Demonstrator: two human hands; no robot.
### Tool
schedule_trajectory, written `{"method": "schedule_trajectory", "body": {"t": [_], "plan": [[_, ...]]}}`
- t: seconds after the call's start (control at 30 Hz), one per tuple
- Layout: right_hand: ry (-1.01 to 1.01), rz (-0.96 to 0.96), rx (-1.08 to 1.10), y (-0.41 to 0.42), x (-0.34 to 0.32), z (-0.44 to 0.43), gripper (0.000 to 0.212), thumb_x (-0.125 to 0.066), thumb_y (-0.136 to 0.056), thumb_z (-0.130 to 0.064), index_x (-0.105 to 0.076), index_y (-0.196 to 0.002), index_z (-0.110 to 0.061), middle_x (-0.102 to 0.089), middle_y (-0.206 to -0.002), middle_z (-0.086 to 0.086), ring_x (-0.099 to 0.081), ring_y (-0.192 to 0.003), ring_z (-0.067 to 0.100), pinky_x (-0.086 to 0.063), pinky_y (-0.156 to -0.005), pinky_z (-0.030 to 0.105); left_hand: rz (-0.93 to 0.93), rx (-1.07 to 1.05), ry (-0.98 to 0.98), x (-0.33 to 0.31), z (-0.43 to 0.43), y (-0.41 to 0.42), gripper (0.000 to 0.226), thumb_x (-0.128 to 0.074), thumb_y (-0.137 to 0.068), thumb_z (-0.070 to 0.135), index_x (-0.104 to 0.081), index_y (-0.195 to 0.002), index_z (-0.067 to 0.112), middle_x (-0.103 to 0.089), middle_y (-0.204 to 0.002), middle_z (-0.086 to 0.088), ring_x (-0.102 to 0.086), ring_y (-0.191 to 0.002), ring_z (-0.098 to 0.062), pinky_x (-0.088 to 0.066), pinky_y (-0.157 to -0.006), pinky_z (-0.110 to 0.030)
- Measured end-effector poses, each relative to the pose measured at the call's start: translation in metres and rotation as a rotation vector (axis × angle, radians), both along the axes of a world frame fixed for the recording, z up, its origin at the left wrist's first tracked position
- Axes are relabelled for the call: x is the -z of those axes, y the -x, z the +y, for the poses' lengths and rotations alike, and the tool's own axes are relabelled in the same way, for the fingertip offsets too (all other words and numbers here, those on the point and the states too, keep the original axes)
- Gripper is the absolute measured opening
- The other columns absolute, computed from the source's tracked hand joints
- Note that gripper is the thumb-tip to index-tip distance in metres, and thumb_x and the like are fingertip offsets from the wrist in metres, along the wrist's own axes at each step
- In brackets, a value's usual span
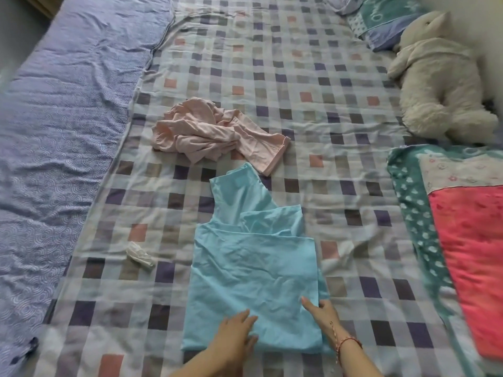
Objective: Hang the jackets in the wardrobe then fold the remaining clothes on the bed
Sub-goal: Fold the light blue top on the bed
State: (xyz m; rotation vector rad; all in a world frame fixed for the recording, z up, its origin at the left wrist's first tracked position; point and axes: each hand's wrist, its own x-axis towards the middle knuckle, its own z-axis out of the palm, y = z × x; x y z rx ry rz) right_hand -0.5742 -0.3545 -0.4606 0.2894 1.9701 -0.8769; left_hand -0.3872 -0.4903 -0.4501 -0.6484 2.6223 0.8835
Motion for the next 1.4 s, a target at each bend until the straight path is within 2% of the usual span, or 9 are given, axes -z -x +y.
{"method": "schedule_trajectory", "body": {"t": [0.1, 0.23, 0.47, 0.6, 0.73, 0.97, 1.17, 1.27, 1.4], "plan": [[-0.029, 0.034, -0.029, 0.002, 0.021, -0.003, 0.029, -0.079, -0.072, -0.019, -0.068, -0.093, -0.002, -0.071, -0.086, 0.009, -0.067, -0.081, 0.023, -0.055, -0.074, 0.032, 0.017, -0.28, 0.082, 0.015, -0.047, -0.013, 0.043, -0.042, -0.086, 0.033, -0.043, -0.125, 0.015, -0.062, -0.12, -0.008, -0.063, -0.105, -0.012, -0.046, -0.084, -0.019], [-0.039, 0.092, -0.196, 0.005, 0.02, -0.009, 0.01, -0.066, -0.083, -0.012, -0.063, -0.089, -0.005, -0.066, -0.091, 0.01, -0.062, -0.082, 0.023, -0.045, -0.065, 0.025, -0.214, -0.537, -0.11, 0.029, -0.077, -0.027, 0.06, -0.061, -0.087, 0.023, -0.034, -0.137, 0.005, -0.043, -0.137, -0.012, -0.042, -0.126, -0.027, -0.034, -0.103, -0.033], [-0.498, 0.283, -0.297, 0.016, 0.021, 0.013, 0.039, -0.064, -0.083, -0.019, -0.051, -0.114, 0.001, -0.053, -0.12, 0.023, -0.052, -0.109, 0.037, -0.044, -0.089, 0.039, -0.373, -0.696, -0.143, 0.048, -0.089, -0.016, 0.048, -0.062, -0.085, 0.028, -0.046, -0.123, 0.004, -0.052, -0.126, -0.015, -0.051, -0.114, -0.029, -0.044, -0.093, -0.038], [-0.334, 0.63, -0.473, 0.035, 0.018, -0.031, 0.04, -0.061, -0.086, -0.013, -0.049, -0.123, -0.003, -0.05, -0.125, 0.017, -0.046, -0.115, 0.033, -0.035, -0.096, 0.037, -0.186, -0.764, -0.088, 0.04, -0.132, 0.031, 0.047, -0.057, -0.09, 0.028, -0.045, -0.128, 0.003, -0.052, -0.129, -0.016, -0.05, -0.117, -0.031, -0.042, -0.096, -0.043], [-0.083, 0.643, -0.488, 0.076, 0.021, -0.097, 0.039, -0.058, -0.089, -0.015, -0.05, -0.127, -0.007, -0.053, -0.127, 0.013, -0.046, -0.119, 0.029, -0.033, -0.1, 0.034, -0.032, -0.855, -0.182, 0.034, -0.191, 0.095, 0.057, -0.058, -0.091, 0.03, -0.038, -0.138, 0.004, -0.046, -0.138, -0.016, -0.045, -0.125, -0.03, -0.038, -0.104, -0.041], [-0.178, 0.634, -0.836, 0.146, 0.046, -0.178, 0.076, -0.063, -0.086, -0.033, -0.021, -0.147, -0.016, -0.027, -0.152, 0.004, -0.024, -0.139, 0.023, -0.019, -0.111, 0.035, 0.085, -0.952, -0.381, 0.055, -0.249, 0.181, 0.061, -0.073, -0.079, 0.028, -0.04, -0.127, 0.008, -0.057, -0.121, -0.009, -0.057, -0.106, -0.024, -0.048, -0.095, -0.043], [-0.176, 0.487, -1.01, 0.168, 0.064, -0.219, 0.055, -0.074, -0.074, -0.025, -0.05, -0.122, -0.015, -0.06, -0.116, 0.004, -0.052, -0.112, 0.025, -0.034, -0.09, 0.032, 0.229, -1.274, -0.463, 0.06, -0.25, 0.228, 0.043, -0.072, -0.079, 0.016, -0.05, -0.113, 0.001, -0.06, -0.106, -0.012, -0.055, -0.085, -0.02, -0.046, -0.076, -0.029], [0.104, 0.369, -0.908, 0.166, 0.057, -0.219, 0.024, -0.063, -0.075, 0.0, -0.065, -0.097, -0.006, -0.064, -0.09, 0.005, -0.06, -0.09, 0.021, -0.041, -0.068, 0.026, 0.308, -1.059, -0.692, 0.032, -0.237, 0.228, 0.014, -0.066, -0.082, 0.01, -0.063, -0.096, 0.008, -0.065, -0.089, -0.008, -0.058, -0.069, -0.016, -0.048, -0.062, -0.027], [0.308, 0.747, -0.88, 0.145, 0.039, -0.176, 0.019, -0.048, -0.068, 0.009, -0.059, -0.077, -0.003, -0.051, -0.081, 0.009, -0.052, -0.082, 0.029, -0.036, -0.065, 0.029, 0.289, -0.603, -0.903, -0.016, -0.202, 0.178, 0.022, -0.068, -0.056, 0.018, -0.062, -0.077, 0.022, -0.064, -0.07, 0.012, -0.057, -0.065, -0.002, -0.045, -0.06, -0.015]]}}
